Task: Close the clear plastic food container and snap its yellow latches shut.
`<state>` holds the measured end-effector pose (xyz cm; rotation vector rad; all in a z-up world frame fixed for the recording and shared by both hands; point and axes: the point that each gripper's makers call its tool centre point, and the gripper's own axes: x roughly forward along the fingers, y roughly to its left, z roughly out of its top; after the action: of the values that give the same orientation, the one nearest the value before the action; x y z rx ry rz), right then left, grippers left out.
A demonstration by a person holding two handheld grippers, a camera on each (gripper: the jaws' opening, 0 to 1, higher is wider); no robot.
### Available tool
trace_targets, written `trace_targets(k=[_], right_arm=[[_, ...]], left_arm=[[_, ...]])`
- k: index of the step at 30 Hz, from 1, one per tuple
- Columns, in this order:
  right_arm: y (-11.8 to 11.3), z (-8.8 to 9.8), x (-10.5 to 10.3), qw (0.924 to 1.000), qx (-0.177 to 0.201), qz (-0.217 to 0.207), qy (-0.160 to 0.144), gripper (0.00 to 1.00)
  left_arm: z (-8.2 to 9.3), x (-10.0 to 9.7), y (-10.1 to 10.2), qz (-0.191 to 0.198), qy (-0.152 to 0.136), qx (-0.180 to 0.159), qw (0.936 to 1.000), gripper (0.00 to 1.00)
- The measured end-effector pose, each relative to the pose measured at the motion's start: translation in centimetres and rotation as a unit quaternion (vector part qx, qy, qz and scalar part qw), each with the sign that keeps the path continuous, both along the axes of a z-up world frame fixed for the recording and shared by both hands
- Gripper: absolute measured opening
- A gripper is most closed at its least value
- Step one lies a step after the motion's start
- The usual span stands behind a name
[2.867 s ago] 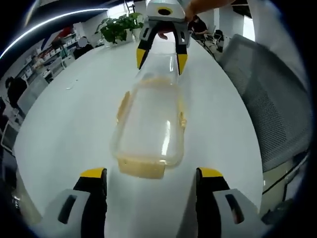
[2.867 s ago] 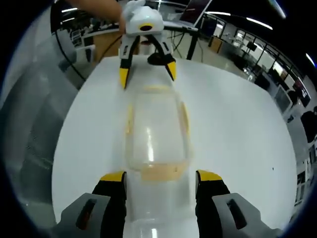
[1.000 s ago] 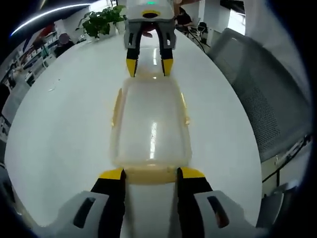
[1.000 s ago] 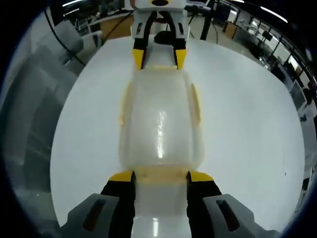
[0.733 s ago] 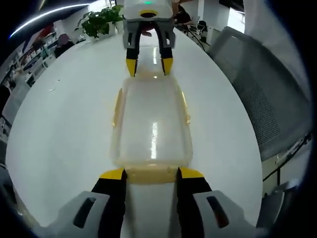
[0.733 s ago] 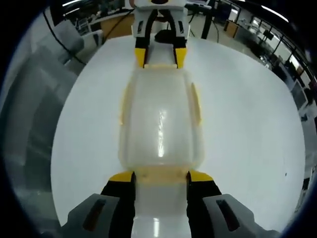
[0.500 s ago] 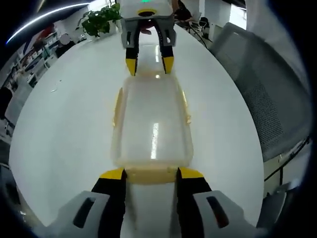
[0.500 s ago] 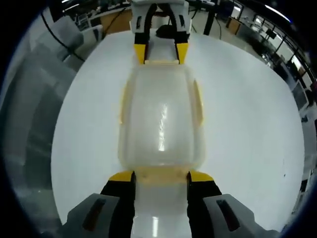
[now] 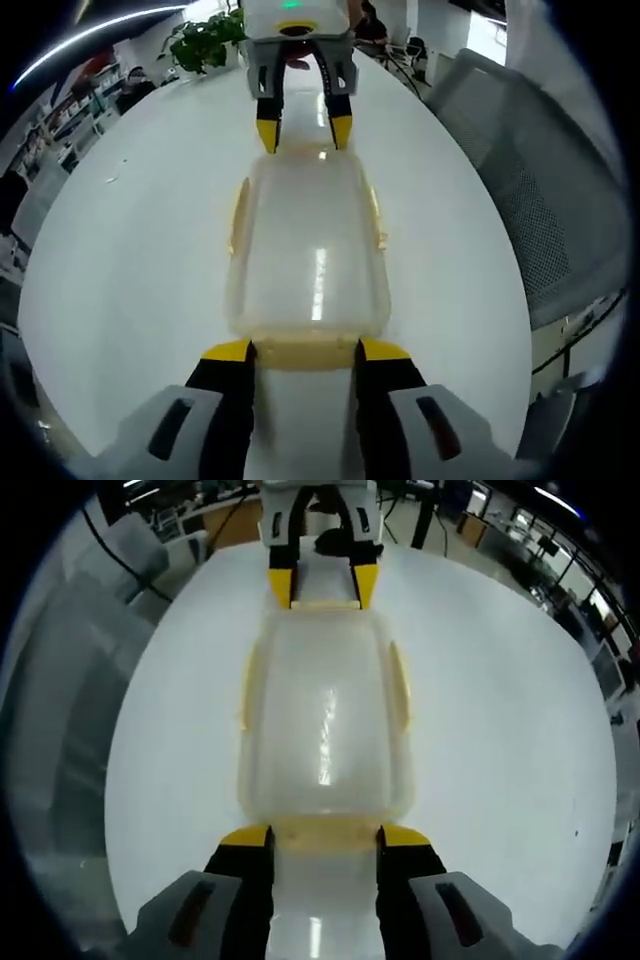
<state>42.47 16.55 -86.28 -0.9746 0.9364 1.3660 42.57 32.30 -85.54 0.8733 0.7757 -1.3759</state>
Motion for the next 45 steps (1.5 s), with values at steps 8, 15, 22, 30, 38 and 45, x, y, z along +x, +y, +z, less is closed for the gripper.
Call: trace_targets(k=[8,15,22,30,38,45], right_arm=[[0.0,0.0,0.0,1.0000,-0.003,-0.005,0.000,0.37],[0.0,0.0,0.0,1.0000,-0.002,-0.006,0.003,0.36],[0.1,0.1,-0.1,1.0000,0.005,-0.004,0.006,0.36],[-0.3,0.9,-0.3,0.9999,0.014,0.000,-0.006,0.36],[-0.5,2.6,-0.3,0.9996,0.022,0.006,-0.018,0.36],[-0.9,3.9,-0.4,0.9993,0.024,0.011,-0.029,0.36]], left_arm=[[0.0,-0.1,0.1,0.004,-0.001,0.008,1.0000,0.37],[0.0,-0.2,0.1,0.020,-0.010,0.018,0.9996,0.36],[0.1,-0.6,0.2,0.034,-0.005,0.027,0.9991,0.36],[1.1,-0.9,0.0,0.036,-0.011,0.029,0.9989,0.37],[2.6,-1.2,-0.2,0.047,-0.021,0.029,0.9982,0.37],[3.8,-1.4,-0.7,0.052,-0.031,0.028,0.9978,0.37]])
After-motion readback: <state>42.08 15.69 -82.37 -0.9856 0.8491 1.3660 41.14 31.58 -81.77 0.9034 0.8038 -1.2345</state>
